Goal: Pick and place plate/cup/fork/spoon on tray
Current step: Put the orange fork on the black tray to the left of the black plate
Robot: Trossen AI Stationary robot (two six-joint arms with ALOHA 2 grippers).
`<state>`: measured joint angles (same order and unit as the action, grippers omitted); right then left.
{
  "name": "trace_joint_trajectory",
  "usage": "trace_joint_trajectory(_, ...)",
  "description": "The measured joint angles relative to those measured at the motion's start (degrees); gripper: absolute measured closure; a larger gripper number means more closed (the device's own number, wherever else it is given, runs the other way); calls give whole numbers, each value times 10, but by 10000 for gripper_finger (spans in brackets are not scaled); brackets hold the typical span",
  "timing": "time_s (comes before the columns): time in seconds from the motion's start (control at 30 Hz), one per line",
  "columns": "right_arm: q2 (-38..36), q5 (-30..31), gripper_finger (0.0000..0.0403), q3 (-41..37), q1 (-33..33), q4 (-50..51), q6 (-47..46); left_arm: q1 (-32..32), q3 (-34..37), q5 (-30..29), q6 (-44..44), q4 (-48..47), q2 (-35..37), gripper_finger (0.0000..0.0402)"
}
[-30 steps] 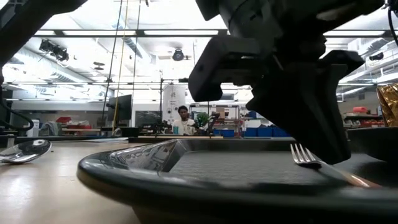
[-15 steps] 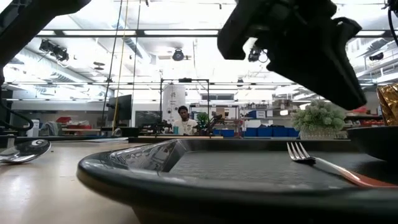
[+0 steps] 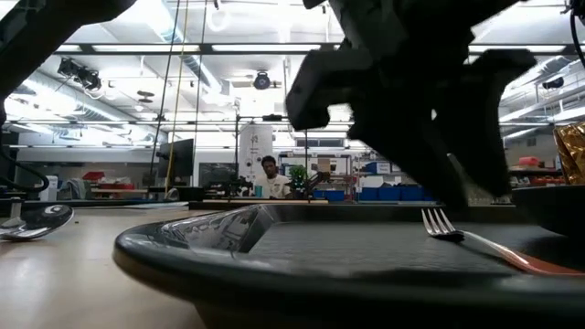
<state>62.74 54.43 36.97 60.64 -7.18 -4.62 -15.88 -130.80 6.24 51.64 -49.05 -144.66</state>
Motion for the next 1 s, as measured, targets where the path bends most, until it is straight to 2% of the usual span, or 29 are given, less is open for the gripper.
trace_joint_trajectory(0.57, 0, 0, 289, 0, 0, 0, -3, 3, -1, 3, 46, 4, -31, 257)
trace_joint_trajectory(1.0, 0, 2, 289, 0, 0, 0, -2, 3, -1, 14, -14, 2, -33, 316)
